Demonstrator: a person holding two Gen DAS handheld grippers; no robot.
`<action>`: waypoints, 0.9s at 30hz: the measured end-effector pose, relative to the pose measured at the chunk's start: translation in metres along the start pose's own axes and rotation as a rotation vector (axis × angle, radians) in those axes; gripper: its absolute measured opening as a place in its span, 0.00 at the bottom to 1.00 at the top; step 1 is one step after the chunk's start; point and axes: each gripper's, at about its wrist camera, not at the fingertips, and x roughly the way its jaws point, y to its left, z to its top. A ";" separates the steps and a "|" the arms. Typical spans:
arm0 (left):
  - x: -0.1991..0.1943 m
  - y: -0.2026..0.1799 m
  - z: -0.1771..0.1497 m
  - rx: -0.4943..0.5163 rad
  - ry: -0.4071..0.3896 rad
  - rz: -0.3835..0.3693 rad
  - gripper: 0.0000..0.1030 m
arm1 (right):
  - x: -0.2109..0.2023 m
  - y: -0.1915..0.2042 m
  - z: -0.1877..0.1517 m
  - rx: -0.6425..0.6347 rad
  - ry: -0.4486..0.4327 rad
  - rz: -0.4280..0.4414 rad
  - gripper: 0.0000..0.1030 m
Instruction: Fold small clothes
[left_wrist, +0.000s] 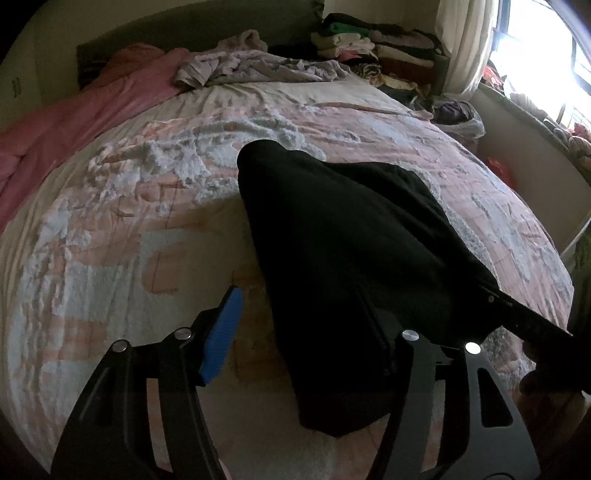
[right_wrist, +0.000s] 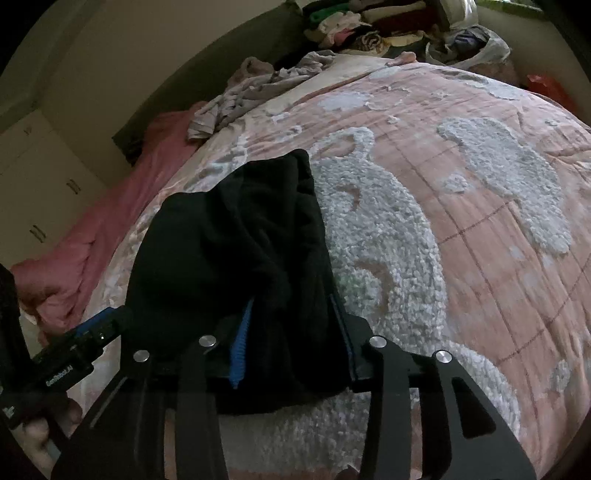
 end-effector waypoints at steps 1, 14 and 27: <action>0.000 0.000 0.000 -0.001 0.000 0.000 0.53 | -0.001 0.000 0.000 0.000 -0.004 0.001 0.38; 0.001 0.003 -0.002 -0.004 0.002 0.005 0.53 | 0.011 0.002 0.047 0.058 0.048 0.137 0.64; 0.005 0.006 -0.004 -0.010 -0.001 -0.005 0.58 | 0.034 0.032 0.064 -0.175 0.031 0.037 0.24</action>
